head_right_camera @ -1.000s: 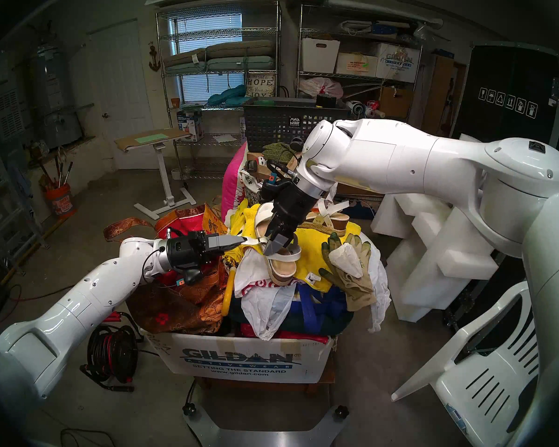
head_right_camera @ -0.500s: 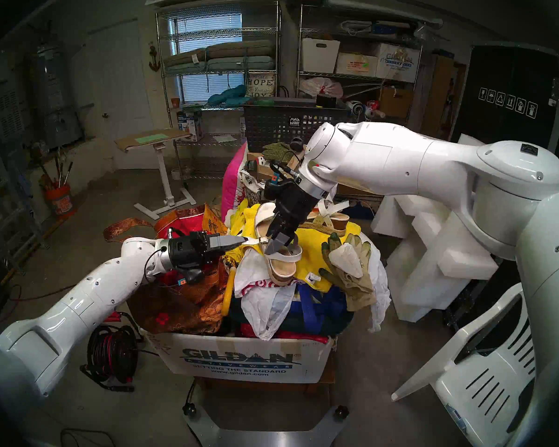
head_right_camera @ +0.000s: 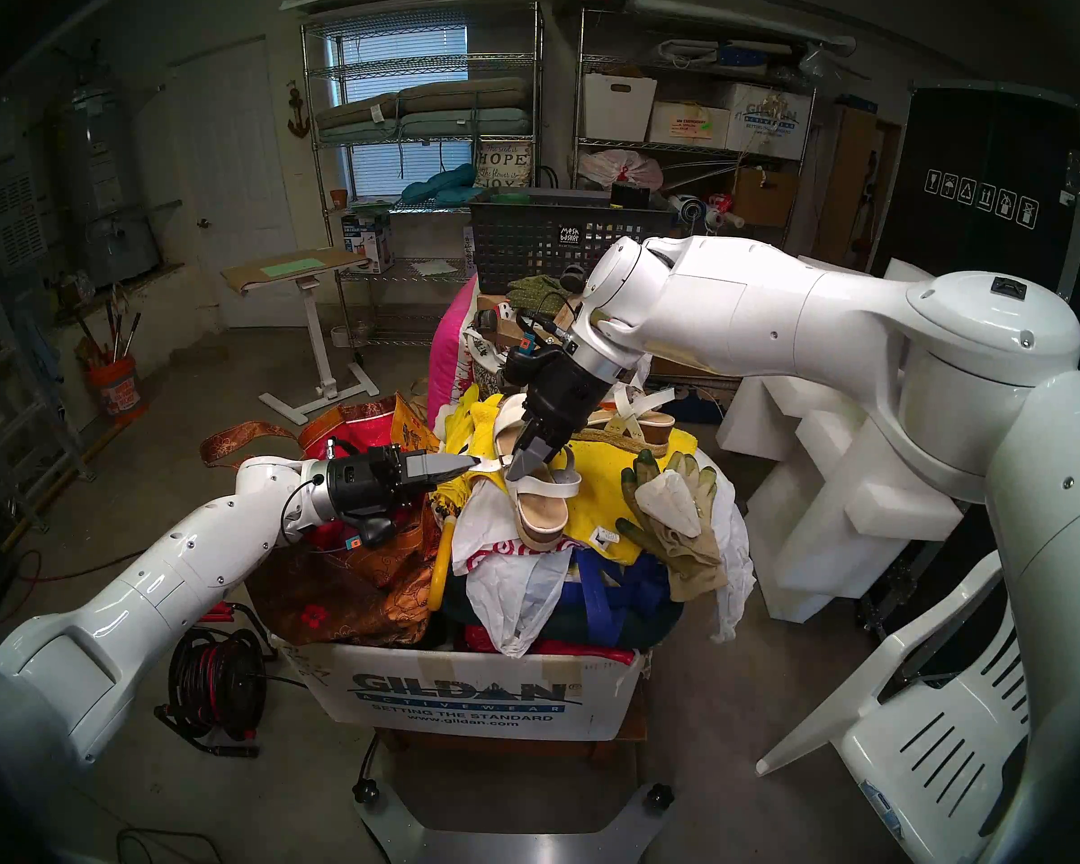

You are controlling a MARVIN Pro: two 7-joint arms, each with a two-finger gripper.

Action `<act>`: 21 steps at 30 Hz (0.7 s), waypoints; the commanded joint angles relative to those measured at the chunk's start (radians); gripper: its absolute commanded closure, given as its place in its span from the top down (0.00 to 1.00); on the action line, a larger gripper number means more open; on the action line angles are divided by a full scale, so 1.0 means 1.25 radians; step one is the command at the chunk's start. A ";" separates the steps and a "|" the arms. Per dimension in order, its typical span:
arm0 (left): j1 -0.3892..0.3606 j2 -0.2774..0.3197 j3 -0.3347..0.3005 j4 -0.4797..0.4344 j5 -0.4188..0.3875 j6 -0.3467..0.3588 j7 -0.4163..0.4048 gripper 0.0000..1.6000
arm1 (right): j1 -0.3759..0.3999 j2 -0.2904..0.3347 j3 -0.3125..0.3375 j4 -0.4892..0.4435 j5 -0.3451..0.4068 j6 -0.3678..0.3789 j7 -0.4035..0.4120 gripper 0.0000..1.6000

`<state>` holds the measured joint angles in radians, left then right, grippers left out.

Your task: Unbuckle a shoe

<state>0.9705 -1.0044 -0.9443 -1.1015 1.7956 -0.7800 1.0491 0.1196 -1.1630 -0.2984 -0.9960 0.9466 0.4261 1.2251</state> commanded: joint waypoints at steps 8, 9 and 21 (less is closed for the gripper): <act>-0.024 -0.009 0.008 0.012 0.008 0.012 0.053 0.00 | 0.021 0.001 0.013 -0.006 0.000 0.000 -0.003 0.76; -0.025 -0.008 0.008 0.012 0.008 0.013 0.052 0.00 | 0.021 0.001 0.013 -0.007 0.001 0.000 -0.003 0.75; -0.028 -0.008 0.013 0.013 0.013 0.019 0.057 0.00 | 0.029 0.004 0.012 -0.013 -0.004 0.003 -0.004 0.45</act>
<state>0.9560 -1.0118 -0.9264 -1.0807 1.8120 -0.7620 1.0669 0.1259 -1.1642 -0.2935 -1.0098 0.9441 0.4236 1.2238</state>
